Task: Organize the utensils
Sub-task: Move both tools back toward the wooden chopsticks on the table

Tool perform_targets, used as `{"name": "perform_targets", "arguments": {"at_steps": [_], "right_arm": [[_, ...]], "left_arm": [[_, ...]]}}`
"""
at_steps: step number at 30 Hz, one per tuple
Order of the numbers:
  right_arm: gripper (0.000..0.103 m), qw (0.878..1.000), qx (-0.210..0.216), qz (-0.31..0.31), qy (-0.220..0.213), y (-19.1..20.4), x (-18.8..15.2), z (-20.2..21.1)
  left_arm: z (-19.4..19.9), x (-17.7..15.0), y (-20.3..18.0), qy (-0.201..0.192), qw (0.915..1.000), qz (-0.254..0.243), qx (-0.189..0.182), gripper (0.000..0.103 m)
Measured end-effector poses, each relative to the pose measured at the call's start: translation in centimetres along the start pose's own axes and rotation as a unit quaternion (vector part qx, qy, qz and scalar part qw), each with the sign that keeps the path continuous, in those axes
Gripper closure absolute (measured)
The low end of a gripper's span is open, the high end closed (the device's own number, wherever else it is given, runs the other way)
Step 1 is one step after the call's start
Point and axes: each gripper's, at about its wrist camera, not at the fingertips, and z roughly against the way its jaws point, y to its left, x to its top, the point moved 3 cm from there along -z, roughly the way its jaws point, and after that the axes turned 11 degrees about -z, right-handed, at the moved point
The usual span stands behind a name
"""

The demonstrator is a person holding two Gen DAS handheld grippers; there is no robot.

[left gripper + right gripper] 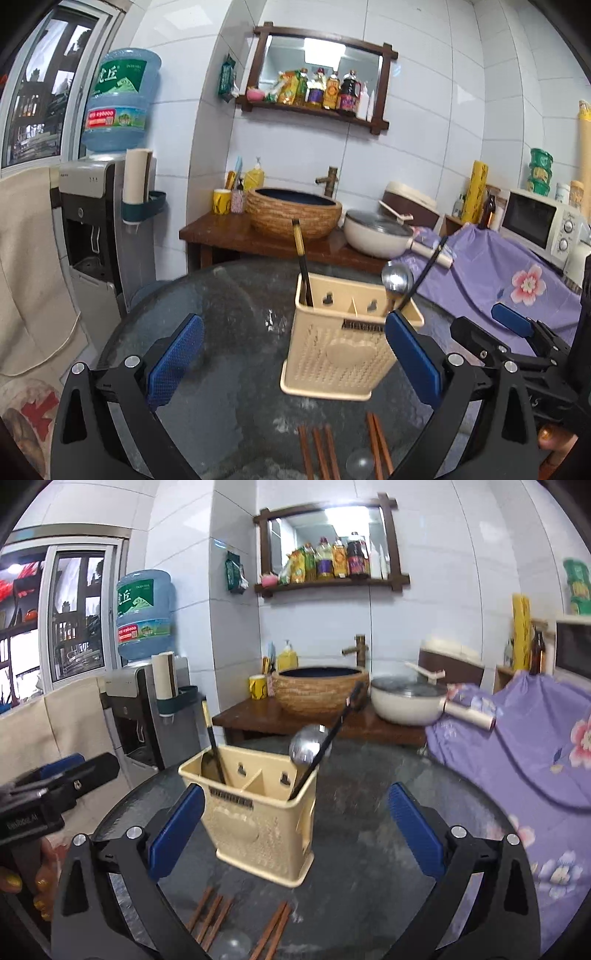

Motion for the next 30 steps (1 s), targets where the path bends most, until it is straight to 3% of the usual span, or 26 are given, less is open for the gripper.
{"name": "perform_targets", "arguments": {"at_steps": [10, 15, 19, 26, 30], "right_arm": [[0.005, 0.998, 0.0, -0.015, 0.054, -1.1, -6.2, 0.9], [0.005, 0.994, 0.001, -0.032, 0.106, -1.8, -9.4, 0.5], [0.006, 0.988, -0.018, -0.046, 0.146, -2.4, -11.3, -0.2], [0.021, 0.978, -0.035, -0.053, 0.201, -2.8, -14.0, -0.9], [0.033, 0.972, -0.033, -0.048, 0.229, -2.6, -15.6, -1.4]], "left_arm": [[-0.5, -5.7, 0.1, 0.057, 0.9983, -0.001, 0.017, 0.006], [-0.5, -7.9, 0.2, 0.087, 0.9954, -0.016, 0.039, 0.006], [-0.6, -9.6, 0.5, 0.116, 0.9927, -0.008, 0.031, 0.006], [-1.2, -12.4, 0.6, 0.17, 0.9854, 0.006, 0.016, 0.009], [-1.8, -13.8, 0.0, 0.198, 0.9802, 0.004, -0.003, 0.028]]}}
